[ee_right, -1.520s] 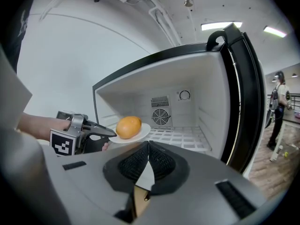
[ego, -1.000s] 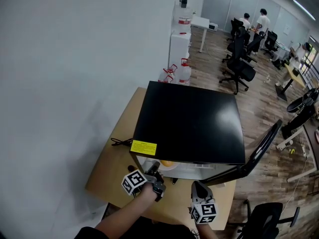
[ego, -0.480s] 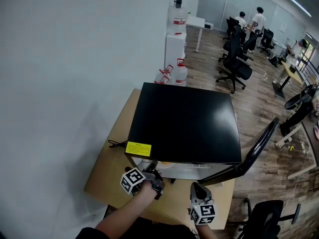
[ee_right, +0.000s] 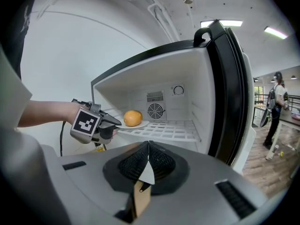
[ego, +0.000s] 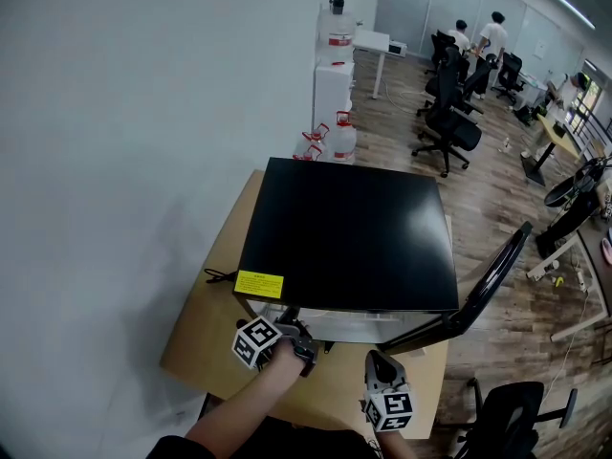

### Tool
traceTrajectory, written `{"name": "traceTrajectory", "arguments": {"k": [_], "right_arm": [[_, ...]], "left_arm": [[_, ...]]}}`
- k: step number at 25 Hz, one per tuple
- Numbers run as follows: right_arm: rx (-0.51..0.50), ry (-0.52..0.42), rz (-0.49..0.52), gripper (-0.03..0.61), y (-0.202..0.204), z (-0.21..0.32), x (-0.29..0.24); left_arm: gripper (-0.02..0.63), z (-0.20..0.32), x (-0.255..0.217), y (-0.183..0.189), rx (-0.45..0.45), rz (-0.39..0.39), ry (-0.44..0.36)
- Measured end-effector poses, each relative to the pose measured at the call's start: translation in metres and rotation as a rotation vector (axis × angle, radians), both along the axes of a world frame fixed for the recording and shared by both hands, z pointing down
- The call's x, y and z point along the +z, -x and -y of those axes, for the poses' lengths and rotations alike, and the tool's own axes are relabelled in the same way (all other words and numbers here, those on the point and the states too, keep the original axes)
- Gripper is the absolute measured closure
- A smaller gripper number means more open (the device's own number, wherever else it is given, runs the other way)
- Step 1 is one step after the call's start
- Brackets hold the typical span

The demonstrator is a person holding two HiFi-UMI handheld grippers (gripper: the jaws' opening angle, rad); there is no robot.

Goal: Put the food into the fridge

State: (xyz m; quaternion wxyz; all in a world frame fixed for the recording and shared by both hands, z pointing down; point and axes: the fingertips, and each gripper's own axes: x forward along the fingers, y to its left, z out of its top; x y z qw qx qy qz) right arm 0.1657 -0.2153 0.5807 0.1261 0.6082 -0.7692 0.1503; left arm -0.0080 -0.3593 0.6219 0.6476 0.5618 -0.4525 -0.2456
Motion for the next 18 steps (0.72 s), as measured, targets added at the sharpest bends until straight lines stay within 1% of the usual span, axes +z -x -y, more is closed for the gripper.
{"name": "traceTrajectory", "arguments": {"k": [6,8,11,18], "right_arm": [[-0.003,0.009,-0.003,0.518,-0.004,-0.002,0.005],[-0.005,0.009,-0.002,0.518,-0.004,-0.003,0.005],[-0.006,0.001,0.001,0.518,-0.005,-0.003,0.002],[-0.025,0.006,0.01,0.518,-0.006,-0.009,0.004]], "left_arm": [[0.592,0.009,0.002,0.002,-0.05,0.026,0.025],[0.592,0.012,0.002,0.003,-0.065,0.024,0.04],[0.592,0.014,0.002,0.003,-0.07,0.019,0.064],[0.594,0.015,0.002,0.003,-0.078,0.047,0.079]]}}
